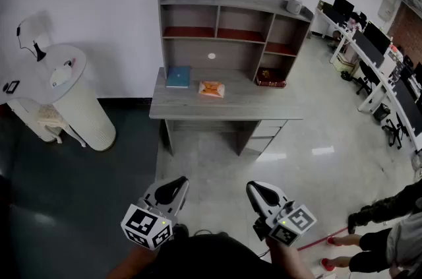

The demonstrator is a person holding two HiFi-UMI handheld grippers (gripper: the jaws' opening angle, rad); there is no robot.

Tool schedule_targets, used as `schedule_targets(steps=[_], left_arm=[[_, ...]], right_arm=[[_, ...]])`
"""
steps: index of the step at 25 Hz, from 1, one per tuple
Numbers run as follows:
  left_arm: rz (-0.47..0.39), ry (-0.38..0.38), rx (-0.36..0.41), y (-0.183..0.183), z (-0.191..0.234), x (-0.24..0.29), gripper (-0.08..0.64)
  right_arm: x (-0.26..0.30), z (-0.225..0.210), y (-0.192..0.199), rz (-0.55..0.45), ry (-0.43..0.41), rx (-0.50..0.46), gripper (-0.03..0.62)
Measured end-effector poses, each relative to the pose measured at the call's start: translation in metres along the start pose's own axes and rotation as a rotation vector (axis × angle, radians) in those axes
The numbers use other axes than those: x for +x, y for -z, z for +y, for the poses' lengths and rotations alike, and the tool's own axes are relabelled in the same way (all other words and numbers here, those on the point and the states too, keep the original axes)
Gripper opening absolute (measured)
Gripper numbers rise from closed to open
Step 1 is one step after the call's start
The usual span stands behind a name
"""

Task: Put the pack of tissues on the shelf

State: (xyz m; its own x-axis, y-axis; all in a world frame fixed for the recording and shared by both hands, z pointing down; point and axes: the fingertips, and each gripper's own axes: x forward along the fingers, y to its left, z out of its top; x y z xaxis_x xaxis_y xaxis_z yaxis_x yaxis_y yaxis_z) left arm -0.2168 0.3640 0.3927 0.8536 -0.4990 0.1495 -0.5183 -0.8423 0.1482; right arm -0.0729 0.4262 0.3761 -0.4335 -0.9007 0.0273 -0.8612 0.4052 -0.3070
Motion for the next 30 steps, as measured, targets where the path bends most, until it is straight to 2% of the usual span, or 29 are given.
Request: schedule_targets(steps=[9, 15, 19, 22, 30], left_arm=[[-0.004, 0.000, 0.002, 0.002, -0.020, 0.010, 0.031], [-0.010, -0.008, 0.009, 0.006, -0.055, 0.026, 0.031], [-0.005, -0.022, 0.009, 0.017, -0.080, 0.040, 0.031], [-0.001, -0.034, 0.005, 0.022, -0.093, 0.046, 0.031], [0.014, -0.045, 0.006, 0.019, -0.094, 0.069, 0.031]], right_arm=[[-0.017, -0.009, -0.005, -0.015, -0.015, 0.014, 0.017], [-0.049, -0.027, -0.005, -0.024, -0.036, 0.029, 0.020], [-0.075, -0.046, 0.004, -0.012, -0.055, -0.007, 0.020], [-0.088, -0.055, 0.006, -0.031, -0.071, 0.002, 0.020], [-0.088, -0.084, 0.006, -0.045, -0.075, 0.044, 0.020]])
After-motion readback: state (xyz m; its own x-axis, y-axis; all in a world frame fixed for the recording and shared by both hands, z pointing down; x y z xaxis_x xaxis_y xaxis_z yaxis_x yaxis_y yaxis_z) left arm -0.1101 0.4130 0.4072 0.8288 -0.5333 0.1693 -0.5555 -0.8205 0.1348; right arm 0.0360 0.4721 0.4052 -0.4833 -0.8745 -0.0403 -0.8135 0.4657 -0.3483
